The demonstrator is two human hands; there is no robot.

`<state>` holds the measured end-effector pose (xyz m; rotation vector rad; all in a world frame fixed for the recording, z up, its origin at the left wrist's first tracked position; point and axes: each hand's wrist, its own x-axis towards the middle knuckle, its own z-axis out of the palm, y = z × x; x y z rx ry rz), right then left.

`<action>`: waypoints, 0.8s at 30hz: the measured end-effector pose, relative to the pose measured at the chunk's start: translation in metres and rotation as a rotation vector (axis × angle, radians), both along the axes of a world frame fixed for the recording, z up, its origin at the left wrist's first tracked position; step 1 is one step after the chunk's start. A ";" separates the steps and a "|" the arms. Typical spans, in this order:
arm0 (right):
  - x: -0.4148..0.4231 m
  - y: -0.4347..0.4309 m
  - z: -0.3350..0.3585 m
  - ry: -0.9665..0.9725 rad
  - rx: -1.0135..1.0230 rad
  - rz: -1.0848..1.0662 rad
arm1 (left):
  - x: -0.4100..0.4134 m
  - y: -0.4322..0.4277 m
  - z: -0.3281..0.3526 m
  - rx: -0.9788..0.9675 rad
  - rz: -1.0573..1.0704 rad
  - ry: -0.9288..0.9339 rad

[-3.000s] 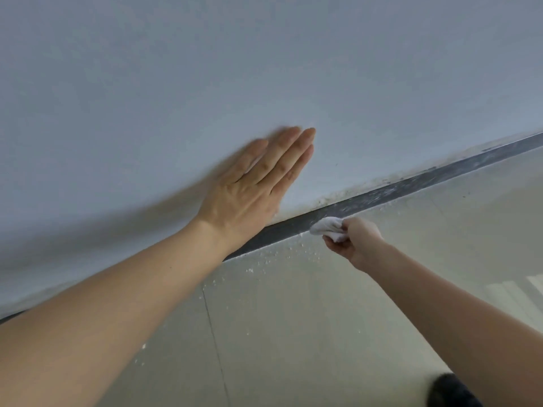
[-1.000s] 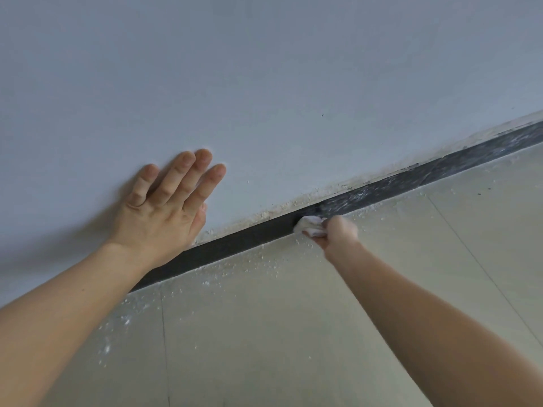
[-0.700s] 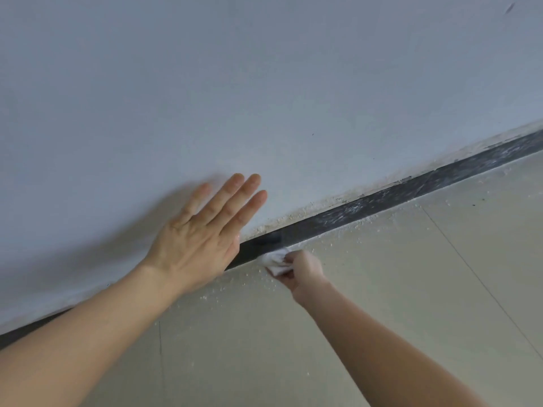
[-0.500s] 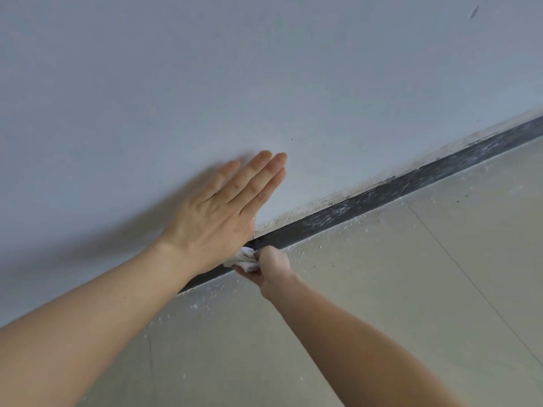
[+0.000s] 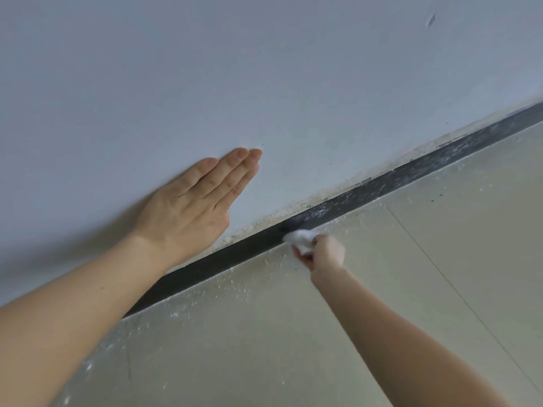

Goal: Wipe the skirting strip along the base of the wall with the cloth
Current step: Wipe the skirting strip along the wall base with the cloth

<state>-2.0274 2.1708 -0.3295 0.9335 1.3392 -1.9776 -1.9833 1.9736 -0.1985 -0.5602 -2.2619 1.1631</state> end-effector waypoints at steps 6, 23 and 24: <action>0.016 -0.052 -0.020 -0.195 0.045 0.189 | 0.001 -0.001 0.002 -0.009 -0.001 -0.022; -0.001 -0.001 -0.002 -0.095 0.009 0.128 | -0.002 -0.002 0.000 -0.007 -0.017 -0.008; 0.005 -0.010 -0.006 -0.121 -0.056 0.114 | -0.002 -0.002 0.000 -0.003 -0.018 -0.012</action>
